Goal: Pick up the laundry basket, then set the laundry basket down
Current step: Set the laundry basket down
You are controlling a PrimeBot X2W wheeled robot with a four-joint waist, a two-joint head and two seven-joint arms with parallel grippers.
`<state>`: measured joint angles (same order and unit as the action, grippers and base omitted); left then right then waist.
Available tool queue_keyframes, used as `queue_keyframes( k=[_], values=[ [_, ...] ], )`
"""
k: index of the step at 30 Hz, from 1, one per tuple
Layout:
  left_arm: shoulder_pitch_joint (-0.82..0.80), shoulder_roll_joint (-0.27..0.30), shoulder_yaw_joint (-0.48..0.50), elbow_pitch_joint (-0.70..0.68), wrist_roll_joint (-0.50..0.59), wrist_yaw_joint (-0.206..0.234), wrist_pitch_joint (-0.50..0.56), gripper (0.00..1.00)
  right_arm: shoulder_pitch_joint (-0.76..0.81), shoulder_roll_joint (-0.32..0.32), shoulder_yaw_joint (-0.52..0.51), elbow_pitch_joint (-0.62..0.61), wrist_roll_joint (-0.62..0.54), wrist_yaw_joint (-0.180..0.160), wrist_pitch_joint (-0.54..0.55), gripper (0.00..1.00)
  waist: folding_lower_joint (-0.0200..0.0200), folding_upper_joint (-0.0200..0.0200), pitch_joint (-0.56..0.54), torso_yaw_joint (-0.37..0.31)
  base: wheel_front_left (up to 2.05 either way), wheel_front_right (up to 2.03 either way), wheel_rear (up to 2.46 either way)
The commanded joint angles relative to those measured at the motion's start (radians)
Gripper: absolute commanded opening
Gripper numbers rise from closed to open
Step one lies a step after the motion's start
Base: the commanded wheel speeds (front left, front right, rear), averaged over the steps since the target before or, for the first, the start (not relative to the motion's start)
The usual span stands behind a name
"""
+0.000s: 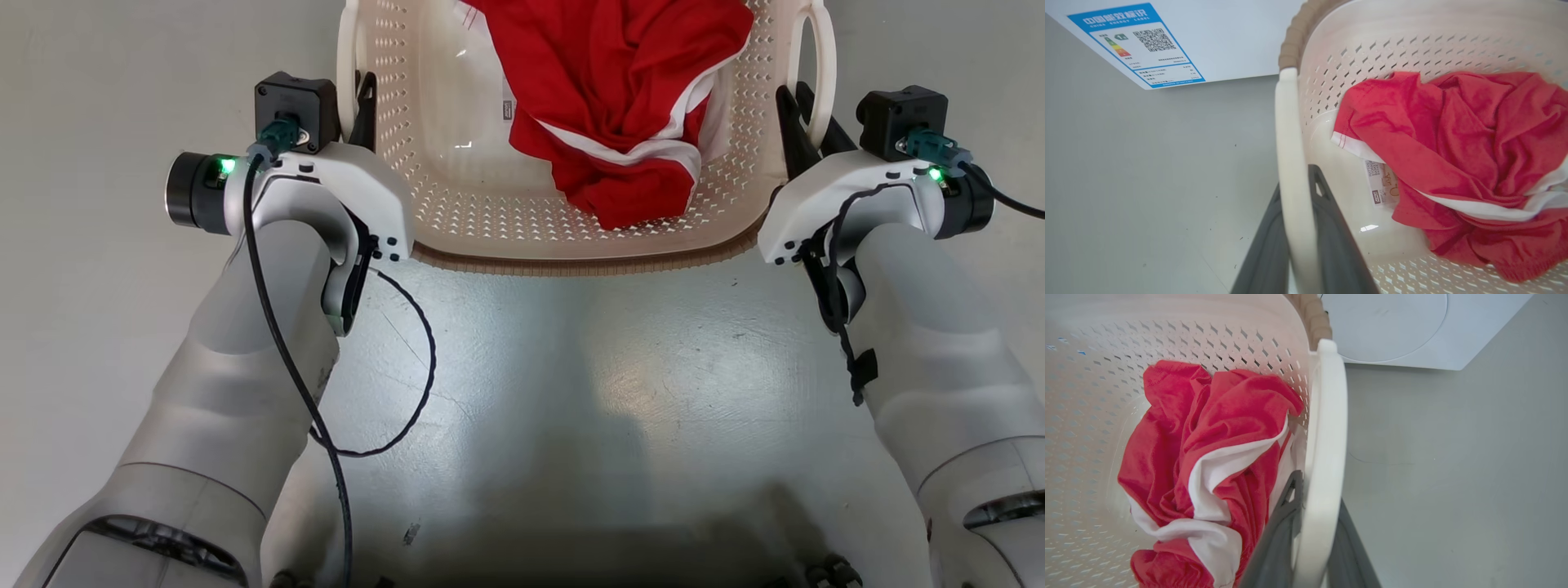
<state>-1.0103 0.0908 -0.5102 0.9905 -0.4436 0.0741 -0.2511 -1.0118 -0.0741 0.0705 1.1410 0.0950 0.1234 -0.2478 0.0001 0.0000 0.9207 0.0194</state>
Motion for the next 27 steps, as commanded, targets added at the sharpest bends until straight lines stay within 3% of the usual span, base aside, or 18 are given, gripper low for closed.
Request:
queue_keyframes(
  k=[1,27],
  values=[
    [-0.008,0.022,0.024,-0.020,0.019,-0.013,-0.011,0.00,0.009,0.024,0.011,-0.020,-0.016,0.007,-0.014,0.00,0.0000,0.0000,0.004,0.000,0.00,0.00,0.00],
    [-0.023,0.001,0.114,0.000,0.104,-0.042,-0.011,0.00,0.014,0.024,-0.023,-0.025,-0.029,0.007,-0.014,0.00,0.0000,0.0000,0.040,-0.010,0.00,0.00,0.00]
  ],
)
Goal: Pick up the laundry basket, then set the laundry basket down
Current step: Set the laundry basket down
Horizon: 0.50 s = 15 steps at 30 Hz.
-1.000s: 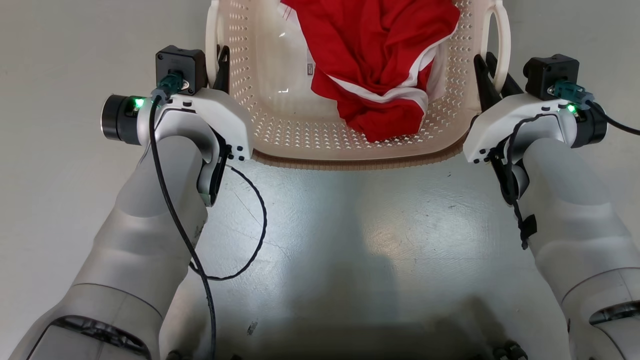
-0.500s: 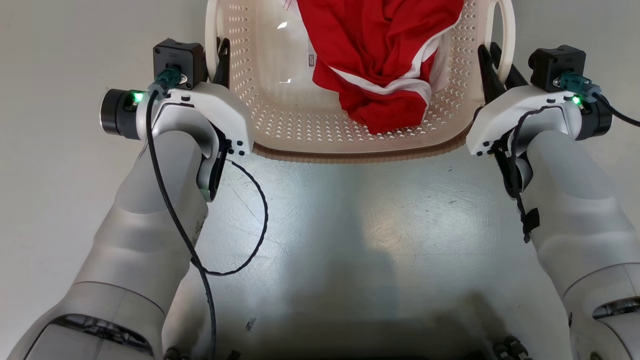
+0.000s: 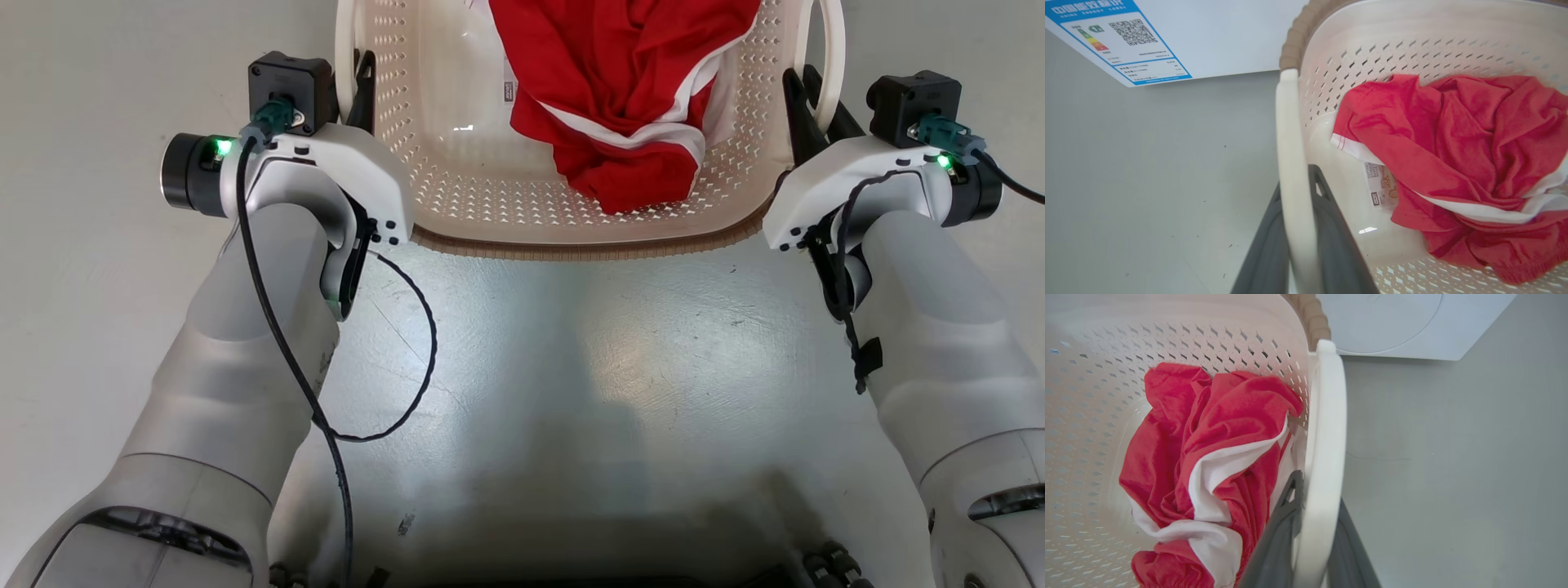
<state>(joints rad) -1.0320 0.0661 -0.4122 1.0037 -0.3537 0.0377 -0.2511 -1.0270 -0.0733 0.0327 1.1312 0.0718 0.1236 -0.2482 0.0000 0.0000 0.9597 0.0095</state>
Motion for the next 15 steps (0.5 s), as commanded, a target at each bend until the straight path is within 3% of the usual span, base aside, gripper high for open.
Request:
queue_keyframes(
  k=[1,14,15],
  values=[
    [-0.001,0.025,0.018,-0.013,0.016,-0.006,-0.011,0.00,0.029,0.023,0.014,-0.015,-0.005,0.007,-0.014,0.00,0.0000,0.0000,0.002,0.000,0.00,0.00,0.00],
    [0.007,0.013,0.052,-0.002,0.038,-0.012,-0.011,0.00,0.024,0.023,0.008,-0.004,-0.009,0.007,-0.014,0.00,0.0000,0.0000,0.005,0.001,0.00,0.00,0.00],
    [0.008,0.012,0.054,0.001,0.039,-0.013,-0.011,0.23,0.024,0.023,0.008,-0.002,-0.009,0.007,-0.014,0.00,0.0000,0.0000,0.005,0.001,0.00,0.00,0.00]
  ],
)
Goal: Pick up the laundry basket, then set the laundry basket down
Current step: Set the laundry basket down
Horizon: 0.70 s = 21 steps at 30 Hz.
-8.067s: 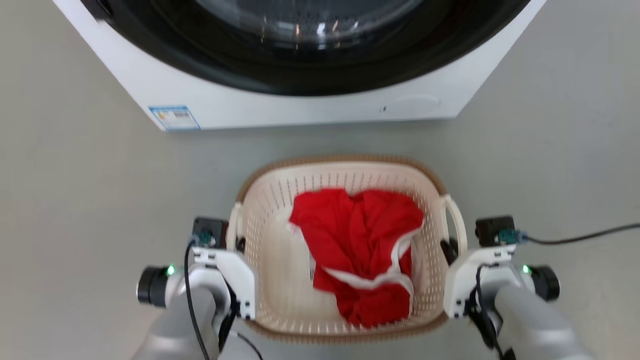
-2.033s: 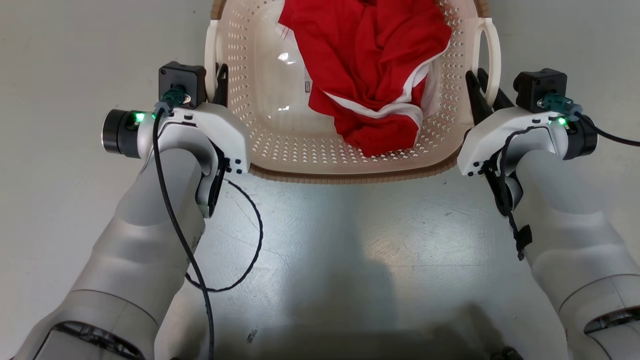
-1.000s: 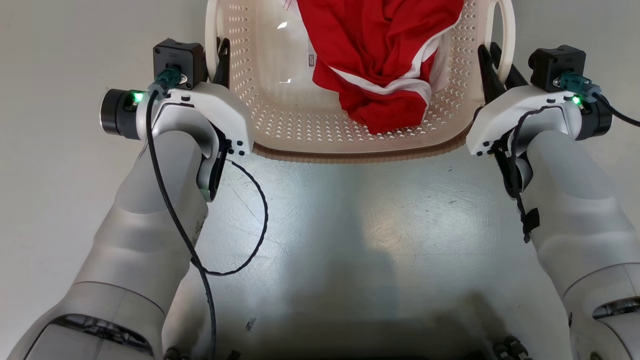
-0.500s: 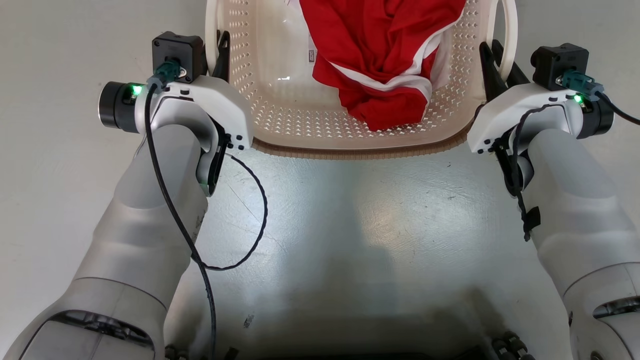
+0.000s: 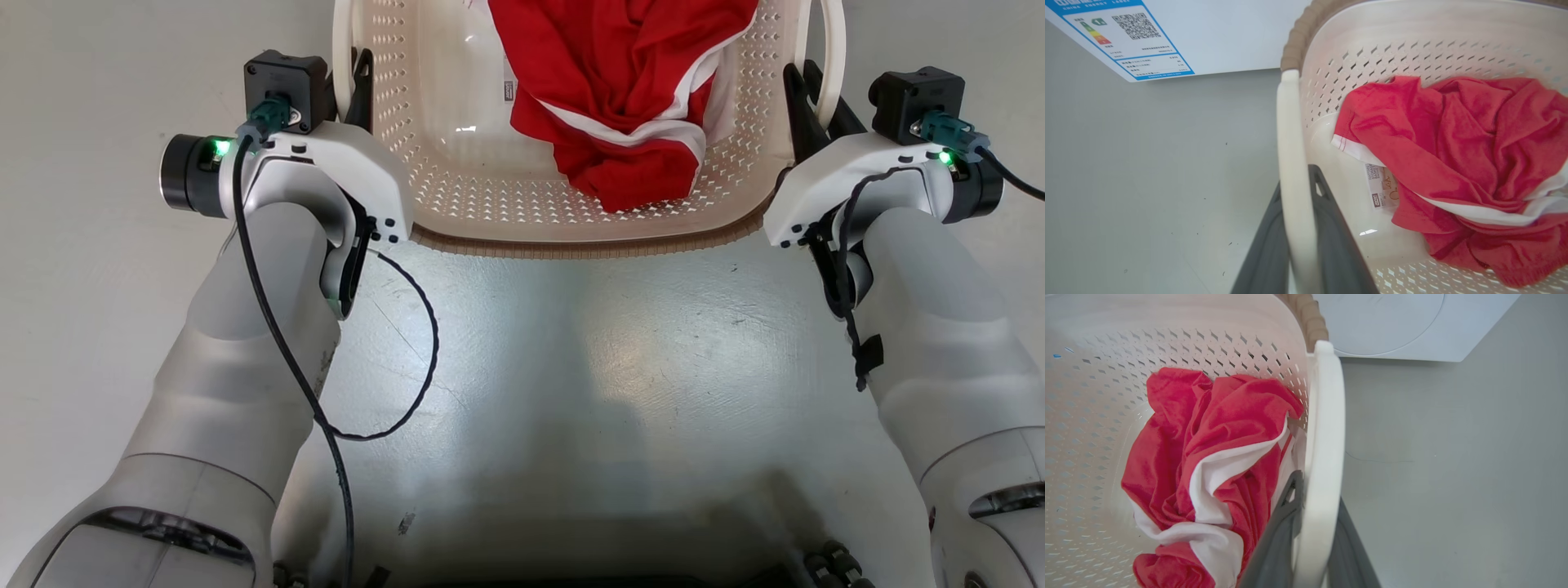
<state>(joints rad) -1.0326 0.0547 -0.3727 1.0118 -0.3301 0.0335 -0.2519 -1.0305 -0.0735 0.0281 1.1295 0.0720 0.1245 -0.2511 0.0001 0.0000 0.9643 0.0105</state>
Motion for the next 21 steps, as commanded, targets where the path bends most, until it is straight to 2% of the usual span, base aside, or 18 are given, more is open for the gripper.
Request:
queue_keyframes(
  k=[1,2,3,21],
  values=[
    [0.008,0.023,0.017,-0.005,0.017,-0.009,-0.010,0.63,0.026,0.023,0.011,0.002,-0.009,0.006,-0.011,0.22,-0.0001,0.0000,0.001,0.000,0.00,0.00,0.00],
    [0.008,0.022,0.021,-0.004,0.018,-0.007,-0.010,1.00,0.025,0.023,0.007,0.007,-0.007,0.006,-0.011,0.59,-0.0001,0.0000,0.001,0.000,0.00,0.00,0.00],
    [0.007,0.022,0.023,-0.001,0.019,-0.005,-0.010,1.00,0.024,0.023,0.006,0.010,-0.007,0.006,-0.011,1.00,-0.0001,0.0000,0.001,0.000,0.00,0.00,0.00],
    [0.008,0.018,0.052,0.016,0.048,-0.001,-0.010,1.00,0.034,0.023,-0.009,-0.009,-0.015,0.006,-0.011,1.00,-0.0001,0.0000,-0.006,-0.001,0.00,0.00,0.00]
  ],
)
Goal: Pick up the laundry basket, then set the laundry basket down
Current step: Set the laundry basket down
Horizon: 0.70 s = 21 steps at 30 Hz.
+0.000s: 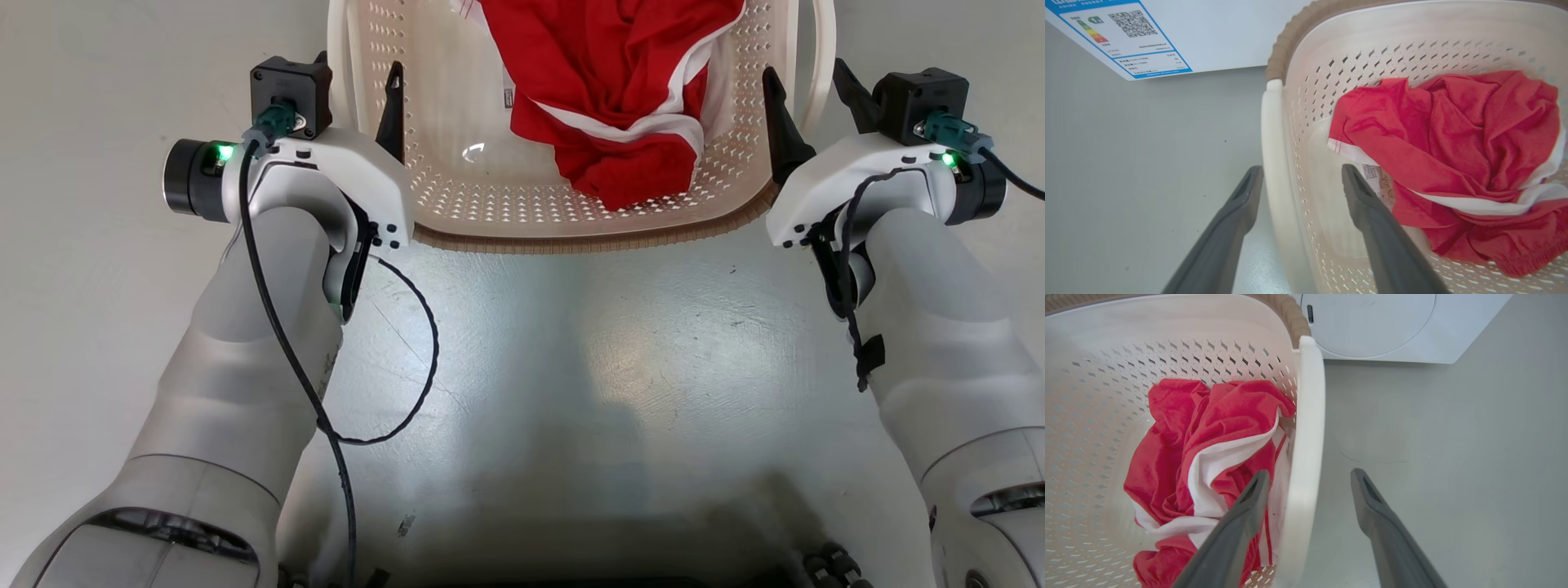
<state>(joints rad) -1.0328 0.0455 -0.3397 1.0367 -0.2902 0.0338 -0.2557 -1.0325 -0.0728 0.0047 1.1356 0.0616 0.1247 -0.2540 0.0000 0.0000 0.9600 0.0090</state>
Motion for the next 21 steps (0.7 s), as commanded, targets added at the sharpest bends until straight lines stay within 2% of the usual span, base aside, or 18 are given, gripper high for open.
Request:
queue_keyframes(
  k=[1,11,21],
  values=[
    [0.008,0.027,0.020,-0.008,0.009,-0.002,-0.006,1.00,0.037,0.023,0.017,-0.015,-0.002,0.006,-0.008,1.00,0.0000,0.0000,-0.003,0.000,0.00,0.00,0.00],
    [0.011,0.025,0.034,-0.001,0.021,-0.003,-0.006,1.00,0.044,0.023,0.036,-0.032,0.014,0.006,-0.008,1.00,0.0000,0.0000,-0.026,0.000,0.00,0.00,0.00],
    [0.043,0.022,0.049,-0.002,0.029,-0.001,-0.006,1.00,0.068,0.023,0.059,-0.063,0.033,0.006,-0.008,1.00,0.0000,0.0000,-0.110,0.002,0.00,0.00,0.00]
  ],
)
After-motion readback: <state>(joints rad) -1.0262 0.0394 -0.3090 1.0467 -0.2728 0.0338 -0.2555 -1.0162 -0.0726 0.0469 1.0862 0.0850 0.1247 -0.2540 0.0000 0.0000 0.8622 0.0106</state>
